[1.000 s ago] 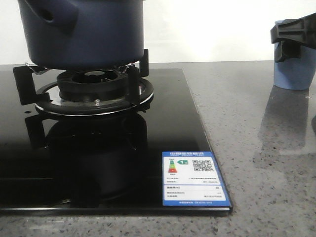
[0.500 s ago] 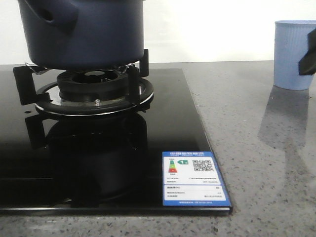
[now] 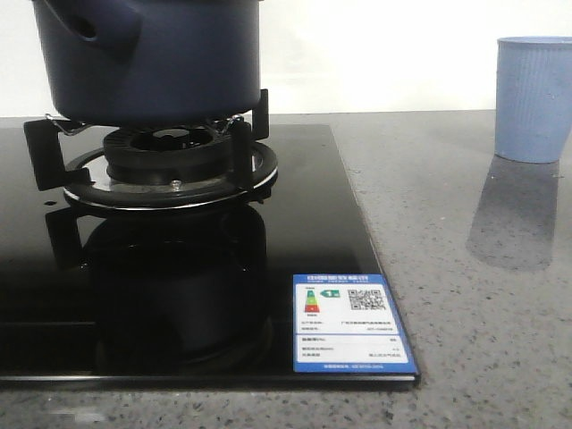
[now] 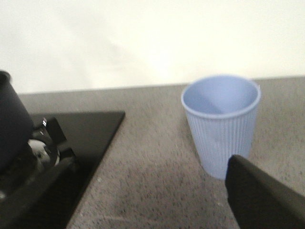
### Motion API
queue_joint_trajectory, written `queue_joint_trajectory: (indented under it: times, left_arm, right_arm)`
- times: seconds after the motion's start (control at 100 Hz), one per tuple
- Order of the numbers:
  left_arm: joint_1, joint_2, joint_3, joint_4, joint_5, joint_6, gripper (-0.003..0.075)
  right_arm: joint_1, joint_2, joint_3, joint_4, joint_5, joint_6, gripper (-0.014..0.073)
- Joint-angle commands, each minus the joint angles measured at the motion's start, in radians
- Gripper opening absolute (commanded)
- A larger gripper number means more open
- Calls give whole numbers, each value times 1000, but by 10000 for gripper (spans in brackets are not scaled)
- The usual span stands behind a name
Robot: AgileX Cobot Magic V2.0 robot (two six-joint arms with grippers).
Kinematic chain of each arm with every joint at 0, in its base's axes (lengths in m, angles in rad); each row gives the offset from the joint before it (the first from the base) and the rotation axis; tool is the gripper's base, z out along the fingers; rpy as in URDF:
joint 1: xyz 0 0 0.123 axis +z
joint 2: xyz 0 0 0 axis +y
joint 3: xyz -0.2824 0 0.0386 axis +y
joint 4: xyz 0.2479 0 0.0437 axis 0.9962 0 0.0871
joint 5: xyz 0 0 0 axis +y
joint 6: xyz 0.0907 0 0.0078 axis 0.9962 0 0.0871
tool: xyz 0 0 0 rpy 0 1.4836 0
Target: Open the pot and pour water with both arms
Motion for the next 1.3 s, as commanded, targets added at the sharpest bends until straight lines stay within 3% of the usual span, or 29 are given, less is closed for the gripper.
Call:
queue_joint_trajectory:
  times: [0.0,0.74,0.97,1.2,1.29]
  left_arm:
    - [-8,-17,-37,-9,-82,-5,326]
    - [-8,24,-36,29,-82,-5,330]
    - [-8,18,-36,42,-43,-5,539]
    - [-4,-57,-36,42,-19,-5,541]
    - [21,-113,-36,42,19,-5,536]
  right_arm:
    - [-5,-39,-25,-6,14,-2,552]
    - [-5,-54,-25,-28,-4,-2,552]
    - [-5,-54,-25,-28,-9,-2,552]
    - [-5,-54,-42,-74,-14,-2,545]
    - [-5,-54,-70,-87,-18,-2,472]
